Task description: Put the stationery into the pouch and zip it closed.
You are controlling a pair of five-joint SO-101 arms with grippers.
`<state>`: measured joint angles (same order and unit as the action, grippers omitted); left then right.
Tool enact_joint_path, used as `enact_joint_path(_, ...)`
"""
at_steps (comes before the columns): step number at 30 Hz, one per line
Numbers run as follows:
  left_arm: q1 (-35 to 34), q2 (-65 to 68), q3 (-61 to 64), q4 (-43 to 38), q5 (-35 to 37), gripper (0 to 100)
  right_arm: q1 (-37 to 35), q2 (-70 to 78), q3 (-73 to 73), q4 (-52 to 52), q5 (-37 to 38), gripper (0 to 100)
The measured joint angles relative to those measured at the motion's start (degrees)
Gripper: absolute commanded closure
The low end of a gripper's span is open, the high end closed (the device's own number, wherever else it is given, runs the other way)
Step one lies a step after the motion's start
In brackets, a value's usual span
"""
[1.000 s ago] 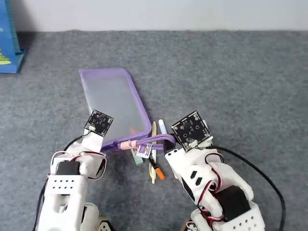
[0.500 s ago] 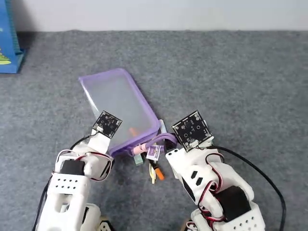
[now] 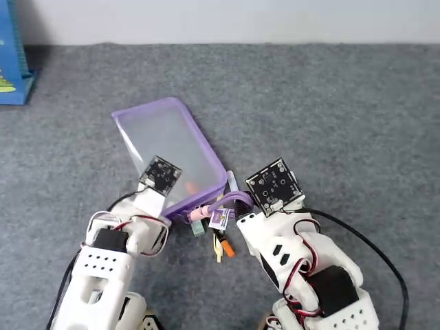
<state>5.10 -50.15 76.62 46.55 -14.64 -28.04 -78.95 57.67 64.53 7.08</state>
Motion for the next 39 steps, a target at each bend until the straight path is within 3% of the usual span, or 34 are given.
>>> enact_joint_path(5, -0.8, 0.1, 1.8, -4.2, -0.1, 82, 0.0, -0.4, 0.0, 1.2, 0.0, 98.8)
enact_joint_path(24, -3.8, 0.1, 1.8, -1.4, -4.7, 82, 0.0, -0.5, 0.0, 1.3, 0.0, 98.8)
enact_joint_path(31, -3.4, 0.4, 1.8, -1.8, -4.7, 92, 0.0, -0.5, -3.3, 5.5, 0.0, 98.8)
enact_joint_path(39, -3.4, 0.4, 2.3, -4.1, -4.6, 92, -5.1, -0.5, -9.0, 8.2, 0.0, 98.8)
